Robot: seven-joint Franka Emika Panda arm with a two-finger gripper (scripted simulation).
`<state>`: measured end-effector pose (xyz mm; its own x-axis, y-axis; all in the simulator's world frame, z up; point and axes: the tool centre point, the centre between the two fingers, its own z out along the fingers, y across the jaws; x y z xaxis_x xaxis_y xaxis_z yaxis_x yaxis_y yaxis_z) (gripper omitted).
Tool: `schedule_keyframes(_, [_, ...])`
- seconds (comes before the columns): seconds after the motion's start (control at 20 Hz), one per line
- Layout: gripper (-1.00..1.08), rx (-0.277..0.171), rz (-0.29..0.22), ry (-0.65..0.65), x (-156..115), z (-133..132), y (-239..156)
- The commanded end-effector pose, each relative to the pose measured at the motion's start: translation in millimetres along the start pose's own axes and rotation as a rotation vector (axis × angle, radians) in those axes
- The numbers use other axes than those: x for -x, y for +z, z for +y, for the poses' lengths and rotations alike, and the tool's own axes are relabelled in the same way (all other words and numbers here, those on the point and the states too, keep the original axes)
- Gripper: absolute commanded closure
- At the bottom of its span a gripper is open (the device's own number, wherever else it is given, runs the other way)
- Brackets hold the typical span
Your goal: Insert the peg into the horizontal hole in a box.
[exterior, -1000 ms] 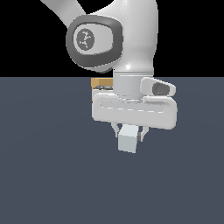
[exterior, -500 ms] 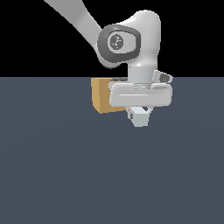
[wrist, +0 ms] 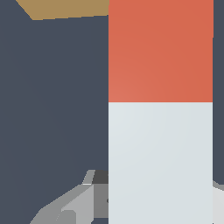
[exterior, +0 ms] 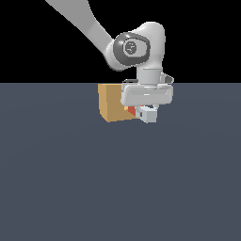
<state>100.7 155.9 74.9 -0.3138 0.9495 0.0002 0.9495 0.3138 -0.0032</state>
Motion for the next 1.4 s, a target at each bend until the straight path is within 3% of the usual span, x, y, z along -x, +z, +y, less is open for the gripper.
schedule_keyframes(0.0, [1.08, 0.004, -0.001, -0.042, -13, 5, -4])
schedule_keyframes(0.95, [1.08, 0.002, -0.002, -0.068, -23, 4, -5])
schedule_keyframes(1.35, [1.08, 0.004, -0.002, -0.069, -73, 0, -6])
